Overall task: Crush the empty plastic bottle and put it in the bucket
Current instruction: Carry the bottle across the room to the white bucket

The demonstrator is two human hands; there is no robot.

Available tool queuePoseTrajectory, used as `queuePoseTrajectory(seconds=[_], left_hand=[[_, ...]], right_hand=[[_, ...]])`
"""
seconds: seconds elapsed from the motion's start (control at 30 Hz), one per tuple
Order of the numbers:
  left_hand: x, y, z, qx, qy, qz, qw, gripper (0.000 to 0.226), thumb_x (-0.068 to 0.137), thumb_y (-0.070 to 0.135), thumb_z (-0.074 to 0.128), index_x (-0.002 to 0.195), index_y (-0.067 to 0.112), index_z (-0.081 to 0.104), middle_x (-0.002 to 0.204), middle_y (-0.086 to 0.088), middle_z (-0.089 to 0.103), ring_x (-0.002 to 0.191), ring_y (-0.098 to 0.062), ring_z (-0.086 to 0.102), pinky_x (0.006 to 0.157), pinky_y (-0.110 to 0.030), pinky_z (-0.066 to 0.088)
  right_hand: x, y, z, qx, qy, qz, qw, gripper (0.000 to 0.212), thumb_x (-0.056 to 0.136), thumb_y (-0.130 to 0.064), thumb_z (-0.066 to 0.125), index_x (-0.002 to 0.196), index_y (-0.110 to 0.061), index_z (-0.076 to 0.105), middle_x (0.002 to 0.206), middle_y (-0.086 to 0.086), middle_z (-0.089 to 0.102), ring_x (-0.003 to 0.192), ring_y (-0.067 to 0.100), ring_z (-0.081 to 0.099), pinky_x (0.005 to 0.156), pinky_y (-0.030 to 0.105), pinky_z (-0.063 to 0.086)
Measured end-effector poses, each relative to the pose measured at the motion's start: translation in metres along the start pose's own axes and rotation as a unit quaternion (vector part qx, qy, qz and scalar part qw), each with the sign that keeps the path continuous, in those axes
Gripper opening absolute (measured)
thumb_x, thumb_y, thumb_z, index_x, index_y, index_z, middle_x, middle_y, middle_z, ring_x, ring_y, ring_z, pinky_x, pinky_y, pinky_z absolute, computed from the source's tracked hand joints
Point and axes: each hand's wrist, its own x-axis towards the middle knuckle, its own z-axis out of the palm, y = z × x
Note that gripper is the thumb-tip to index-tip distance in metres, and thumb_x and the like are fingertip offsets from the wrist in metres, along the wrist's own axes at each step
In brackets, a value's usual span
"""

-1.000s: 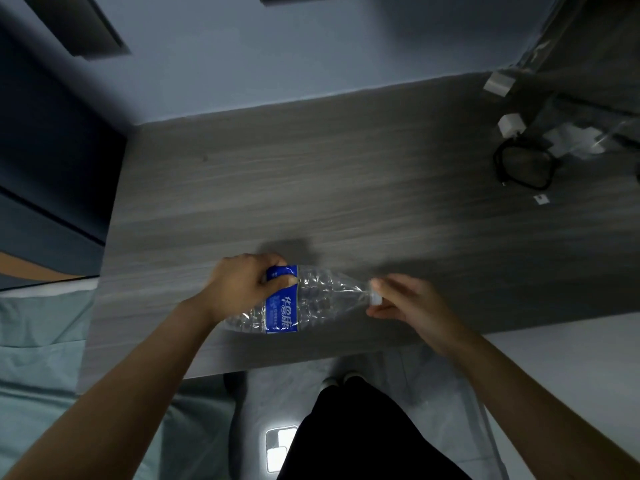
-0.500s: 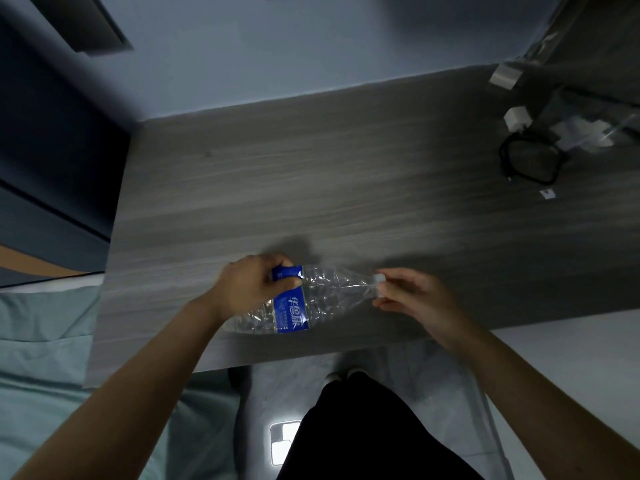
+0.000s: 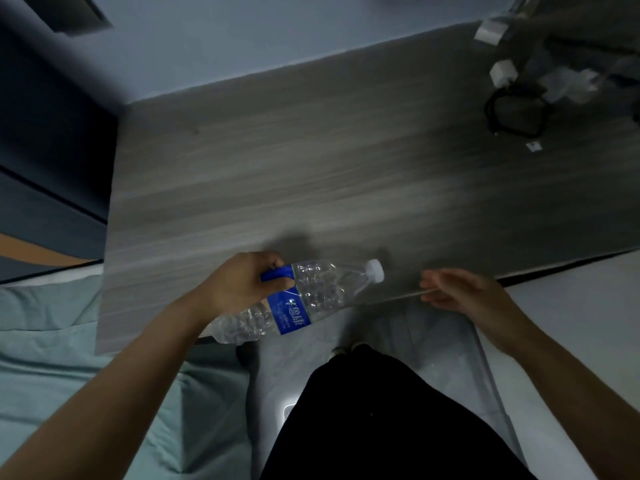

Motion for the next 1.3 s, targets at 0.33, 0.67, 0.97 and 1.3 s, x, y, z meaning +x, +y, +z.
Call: queuePoseTrajectory(seconds=[0.33,0.67,0.97,1.3], left_hand=[[-0.024,0.004,0.056,0.138,-0.020,0.025,0.990,0.034,0.084,0.052,0.049,0.097,0.024,0.062,0.095,-0.001,0.070,0.081,-0.018,0.062,0.069,-0.030,0.046],[-0.026,-0.044,0.092,0.225,-0.075,0.057,0.970,0.031,0.092,0.031,0.044,0.118,0.017,0.051,0.111,-0.010,0.067,0.095,-0.027,0.062,0.082,-0.040,0.052],[-0.040,-0.077,0.121,0.317,-0.118,0.101,0.935,0.028,0.093,0.033,0.041,0.112,0.016,0.052,0.105,-0.011,0.067,0.093,-0.028,0.062,0.074,-0.036,0.047],[-0.055,-0.030,0.192,0.385,-0.200,0.190,0.881,0.023,0.094,0.029,0.040,0.102,0.014,0.055,0.098,-0.011,0.067,0.076,-0.019,0.053,0.066,-0.031,0.039]], right_hand=[[-0.047,0.107,-0.034,-0.010,0.090,0.101,0.991,0.017,0.090,-0.014,0.049,0.097,-0.005,0.062,0.098,0.021,0.064,0.086,0.032,0.062,0.075,0.031,0.049],[-0.126,0.199,0.026,0.047,0.227,0.179,0.956,0.018,0.090,-0.019,0.050,0.098,-0.008,0.062,0.085,0.005,0.066,0.079,0.022,0.063,0.072,0.032,0.048],[-0.234,0.269,0.095,0.134,0.362,0.232,0.893,0.021,0.091,-0.021,0.047,0.098,-0.008,0.062,0.087,0.006,0.065,0.083,0.025,0.064,0.080,0.037,0.048],[-0.356,0.357,0.156,0.294,0.475,0.289,0.778,0.020,0.092,-0.018,0.046,0.095,-0.006,0.062,0.087,0.010,0.064,0.082,0.027,0.061,0.079,0.039,0.047]])
